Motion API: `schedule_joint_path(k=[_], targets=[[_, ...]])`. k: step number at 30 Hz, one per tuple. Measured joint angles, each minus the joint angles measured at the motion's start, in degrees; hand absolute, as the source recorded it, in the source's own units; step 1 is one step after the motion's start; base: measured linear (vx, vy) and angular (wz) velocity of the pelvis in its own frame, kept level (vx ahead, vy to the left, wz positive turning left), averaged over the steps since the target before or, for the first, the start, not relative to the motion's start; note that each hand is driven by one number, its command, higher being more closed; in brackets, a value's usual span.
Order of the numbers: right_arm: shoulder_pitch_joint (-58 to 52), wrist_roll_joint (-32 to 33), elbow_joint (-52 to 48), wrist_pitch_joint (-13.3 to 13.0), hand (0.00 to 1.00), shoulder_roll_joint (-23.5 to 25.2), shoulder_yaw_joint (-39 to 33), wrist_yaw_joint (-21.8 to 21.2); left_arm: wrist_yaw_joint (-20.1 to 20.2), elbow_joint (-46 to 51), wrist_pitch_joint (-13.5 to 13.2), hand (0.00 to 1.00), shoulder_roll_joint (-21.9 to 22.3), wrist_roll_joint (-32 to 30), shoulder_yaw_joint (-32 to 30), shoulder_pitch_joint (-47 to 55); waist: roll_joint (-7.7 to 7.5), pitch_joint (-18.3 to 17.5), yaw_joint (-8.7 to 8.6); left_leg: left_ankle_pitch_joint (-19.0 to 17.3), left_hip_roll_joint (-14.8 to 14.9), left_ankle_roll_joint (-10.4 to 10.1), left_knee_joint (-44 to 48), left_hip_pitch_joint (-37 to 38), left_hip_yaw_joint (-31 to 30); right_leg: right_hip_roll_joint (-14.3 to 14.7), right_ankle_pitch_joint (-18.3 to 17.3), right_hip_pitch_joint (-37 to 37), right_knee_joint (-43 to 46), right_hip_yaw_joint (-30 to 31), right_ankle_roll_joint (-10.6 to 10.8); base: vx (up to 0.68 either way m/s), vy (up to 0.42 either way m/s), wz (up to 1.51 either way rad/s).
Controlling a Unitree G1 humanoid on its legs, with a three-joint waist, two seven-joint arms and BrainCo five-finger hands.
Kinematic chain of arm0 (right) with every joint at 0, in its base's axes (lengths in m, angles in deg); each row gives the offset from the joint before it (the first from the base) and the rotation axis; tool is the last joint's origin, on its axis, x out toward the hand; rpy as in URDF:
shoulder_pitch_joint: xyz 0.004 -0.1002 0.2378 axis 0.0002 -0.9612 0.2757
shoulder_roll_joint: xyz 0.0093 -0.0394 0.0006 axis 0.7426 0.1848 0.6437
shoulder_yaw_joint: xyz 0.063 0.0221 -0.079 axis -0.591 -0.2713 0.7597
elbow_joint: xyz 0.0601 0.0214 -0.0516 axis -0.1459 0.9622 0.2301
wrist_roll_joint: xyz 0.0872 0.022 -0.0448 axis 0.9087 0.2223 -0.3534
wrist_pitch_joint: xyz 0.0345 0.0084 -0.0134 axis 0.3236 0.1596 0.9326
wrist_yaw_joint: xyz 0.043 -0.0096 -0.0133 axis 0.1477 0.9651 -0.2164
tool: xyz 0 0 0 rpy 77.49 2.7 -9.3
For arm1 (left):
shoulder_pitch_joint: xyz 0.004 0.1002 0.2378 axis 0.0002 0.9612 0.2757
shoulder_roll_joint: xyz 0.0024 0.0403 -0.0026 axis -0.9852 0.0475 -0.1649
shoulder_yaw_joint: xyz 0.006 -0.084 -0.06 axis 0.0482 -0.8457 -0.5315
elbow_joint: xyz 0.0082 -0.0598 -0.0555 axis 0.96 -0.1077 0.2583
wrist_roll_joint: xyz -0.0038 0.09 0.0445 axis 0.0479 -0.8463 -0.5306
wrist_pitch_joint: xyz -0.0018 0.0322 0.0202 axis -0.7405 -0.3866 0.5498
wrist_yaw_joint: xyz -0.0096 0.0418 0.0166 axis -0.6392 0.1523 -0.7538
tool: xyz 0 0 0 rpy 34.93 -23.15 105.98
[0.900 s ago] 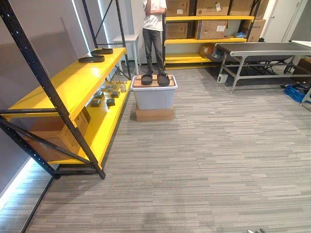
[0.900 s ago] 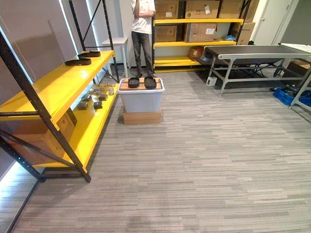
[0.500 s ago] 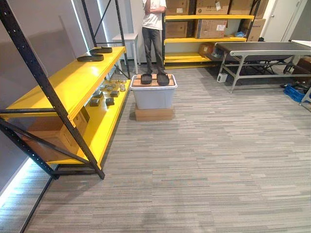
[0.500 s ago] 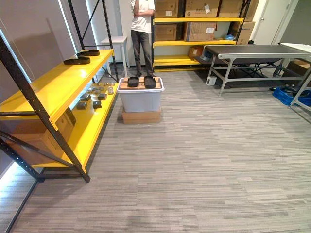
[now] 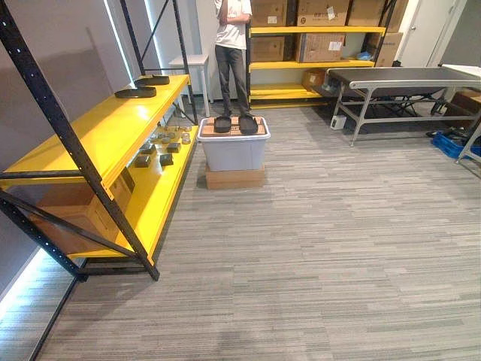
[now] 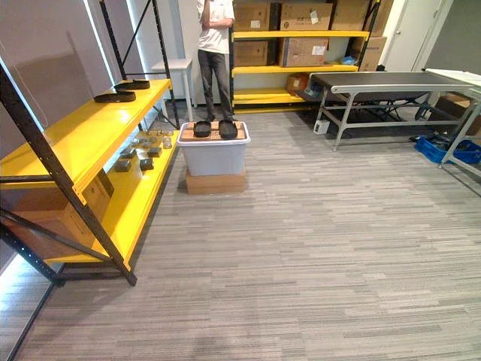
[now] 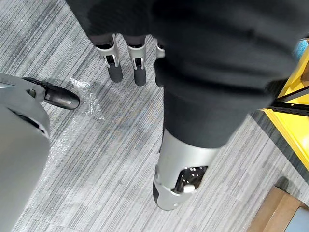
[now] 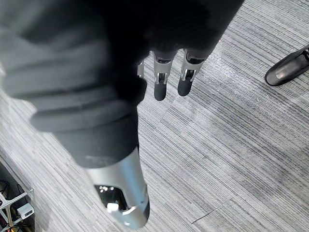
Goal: Walk over and take plastic housings, then place them on the shelf
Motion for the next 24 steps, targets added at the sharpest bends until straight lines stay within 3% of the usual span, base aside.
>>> schedule_joint_path(k=[10, 14, 16, 18, 21, 24], targets=[[-0.14, -1.45, 1.42, 0.03, 0.00, 0.35, 1.31, -0.09, 0.01, -0.01, -0.49, 0.00, 0.18, -0.04, 0.01, 0.55, -0.22, -0.16, 0.62, 0.23, 0.09, 0.60, 0.42, 0.18, 2.55, 0.30, 0.39, -0.87, -0.18, 1.88, -1.12, -0.04, -0.032, -0.14], [0.18, -1.42, 1.36, 0.08, 0.00, 0.18, 2.99, 0.05, 0.14, 0.07, -0.60, 0.00, 0.30, -0.18, 0.03, 0.56, -0.32, 0.08, 1.13, -3.59, 0.02, 3.06, 6.33, -1.68, 2.68, -0.68, -1.64, -2.00, 3.54, 2.98, -1.02, -0.04, -0.001, -0.09], [-0.07, -1.40, 1.23, 0.08, 0.00, 0.22, 3.40, 0.80, 0.40, 0.07, -0.60, 0.00, 0.51, -1.54, 0.27, 0.59, -0.95, 0.78, 1.22, -6.57, -1.34, 4.23, 9.75, -2.73, 2.39, -4.17, -7.38, -6.61, 15.29, 2.91, 1.33, -0.07, 0.047, 0.02], [-0.31, -1.40, 1.44, 0.44, 0.00, 0.51, 3.51, 1.60, 0.21, 0.19, -0.78, 0.00, 0.47, -3.53, 2.24, 1.56, -0.79, 1.47, 1.06, -6.96, -2.21, 5.87, 9.82, -2.01, 2.34, -7.35, -9.17, -13.86, 29.53, 1.60, 1.72, -0.01, 0.096, 0.03], [-2.10, -1.68, 2.06, 1.48, 0.00, 1.05, 4.28, 1.43, 0.08, 0.05, -0.78, 0.00, -0.63, -3.75, 2.28, 2.03, -0.60, 3.66, 1.10, -8.62, -0.56, 5.67, 11.24, -0.87, 2.06, -6.75, -8.96, -18.81, 26.91, 0.10, 1.93, 0.05, 0.053, 0.05], [-3.85, -2.70, 2.11, 1.70, 0.00, 1.99, 4.61, 1.27, 0.22, 0.07, -0.39, 0.00, -2.39, -4.52, 2.27, 0.72, -0.80, 4.42, 0.48, -10.71, 1.13, 4.17, 12.74, -0.27, 1.09, -4.77, -7.68, -22.56, 21.61, 0.14, 0.44, 0.11, -0.036, 0.14]])
